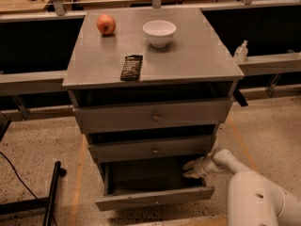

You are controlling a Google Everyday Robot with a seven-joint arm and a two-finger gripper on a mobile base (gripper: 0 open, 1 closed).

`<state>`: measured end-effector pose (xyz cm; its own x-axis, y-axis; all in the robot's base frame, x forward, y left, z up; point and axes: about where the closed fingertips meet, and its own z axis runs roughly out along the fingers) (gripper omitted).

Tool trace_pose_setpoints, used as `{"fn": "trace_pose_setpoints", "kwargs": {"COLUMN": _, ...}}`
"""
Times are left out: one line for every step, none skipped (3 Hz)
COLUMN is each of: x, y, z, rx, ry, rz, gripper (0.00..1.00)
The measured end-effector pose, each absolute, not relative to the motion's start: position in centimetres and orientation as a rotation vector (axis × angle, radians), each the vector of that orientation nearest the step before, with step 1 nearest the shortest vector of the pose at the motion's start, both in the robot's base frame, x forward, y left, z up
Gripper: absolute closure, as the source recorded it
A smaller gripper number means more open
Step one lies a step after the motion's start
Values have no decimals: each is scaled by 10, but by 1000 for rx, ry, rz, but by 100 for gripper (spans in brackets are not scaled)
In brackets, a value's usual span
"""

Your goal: Open bottom drawer

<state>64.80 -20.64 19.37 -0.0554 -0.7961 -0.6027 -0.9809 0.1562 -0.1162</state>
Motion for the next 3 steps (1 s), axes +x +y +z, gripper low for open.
{"fn": "trace_pose_setpoints", "kwargs": {"x": 646, "y": -214, "z": 192, "rx": -1669, "ry": 1914, "rz": 418, "gripper": 87}}
{"fn": "trace_pose_setpoints", "kwargs": {"x": 635, "y": -221, "z": 170, "rx": -1674, "ry": 1987, "rz": 445, "gripper": 100}}
{"fn": "trace_pose_setpoints", "kwargs": {"x": 620, "y": -220, "z": 151, "rx": -1701, "ry": 2036, "rz": 499, "gripper": 100}}
